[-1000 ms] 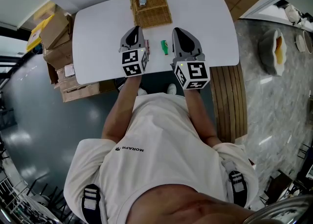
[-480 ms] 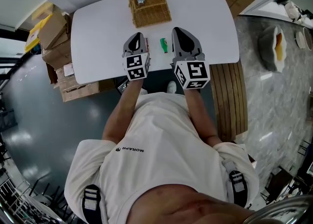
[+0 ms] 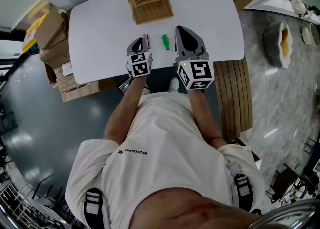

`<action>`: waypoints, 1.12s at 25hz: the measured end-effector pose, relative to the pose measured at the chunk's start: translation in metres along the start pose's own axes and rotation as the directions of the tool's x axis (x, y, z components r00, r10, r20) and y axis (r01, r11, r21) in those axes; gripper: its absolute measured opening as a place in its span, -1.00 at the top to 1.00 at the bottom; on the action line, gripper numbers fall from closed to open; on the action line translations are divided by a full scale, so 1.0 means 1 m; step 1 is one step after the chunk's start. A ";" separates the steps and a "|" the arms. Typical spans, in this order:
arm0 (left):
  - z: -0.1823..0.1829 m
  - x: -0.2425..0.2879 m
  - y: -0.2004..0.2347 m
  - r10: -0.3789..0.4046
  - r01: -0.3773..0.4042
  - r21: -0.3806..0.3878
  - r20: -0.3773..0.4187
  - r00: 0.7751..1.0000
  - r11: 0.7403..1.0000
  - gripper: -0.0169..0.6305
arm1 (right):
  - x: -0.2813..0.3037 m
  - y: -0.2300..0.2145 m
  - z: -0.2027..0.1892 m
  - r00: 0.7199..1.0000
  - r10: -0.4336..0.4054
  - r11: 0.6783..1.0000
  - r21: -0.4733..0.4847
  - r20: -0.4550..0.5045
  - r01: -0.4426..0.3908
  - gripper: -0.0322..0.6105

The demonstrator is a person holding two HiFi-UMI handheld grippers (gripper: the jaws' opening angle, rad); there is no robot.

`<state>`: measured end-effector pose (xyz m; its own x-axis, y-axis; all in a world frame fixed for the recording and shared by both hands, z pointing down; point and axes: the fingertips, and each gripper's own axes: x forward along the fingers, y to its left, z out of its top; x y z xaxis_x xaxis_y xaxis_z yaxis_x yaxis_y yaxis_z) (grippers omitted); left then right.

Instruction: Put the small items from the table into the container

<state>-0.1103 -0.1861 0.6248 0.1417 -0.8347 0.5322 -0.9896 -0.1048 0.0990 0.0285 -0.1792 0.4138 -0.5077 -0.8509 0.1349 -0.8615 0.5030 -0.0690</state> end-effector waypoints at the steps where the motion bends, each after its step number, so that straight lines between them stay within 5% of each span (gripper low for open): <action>1: -0.008 0.003 0.000 0.007 -0.007 0.006 -0.025 1.000 1.000 0.94 | 0.000 -0.001 -0.001 1.000 0.000 1.000 0.001 -0.002 0.000 0.89; 8: -0.056 0.030 -0.007 -0.024 0.021 -0.019 -0.162 0.987 1.000 0.93 | 0.004 -0.006 -0.009 1.000 -0.007 1.000 0.011 -0.026 0.008 0.89; 12: -0.076 0.046 -0.006 -0.022 0.012 -0.048 -0.222 0.975 0.999 0.66 | 0.006 -0.010 -0.014 0.999 -0.018 1.000 0.014 -0.039 0.018 0.89; 28: -0.129 0.077 -0.004 0.012 -0.028 -0.043 -0.348 0.938 0.999 0.58 | 0.007 -0.026 -0.034 0.994 -0.040 0.999 0.009 -0.097 0.042 0.89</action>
<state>-0.0921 -0.1800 0.7740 0.1307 -0.5958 0.7924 -0.9911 -0.0578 0.1201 0.0474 -0.1929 0.4505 -0.4692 -0.8519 0.2327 -0.8819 0.4659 -0.0725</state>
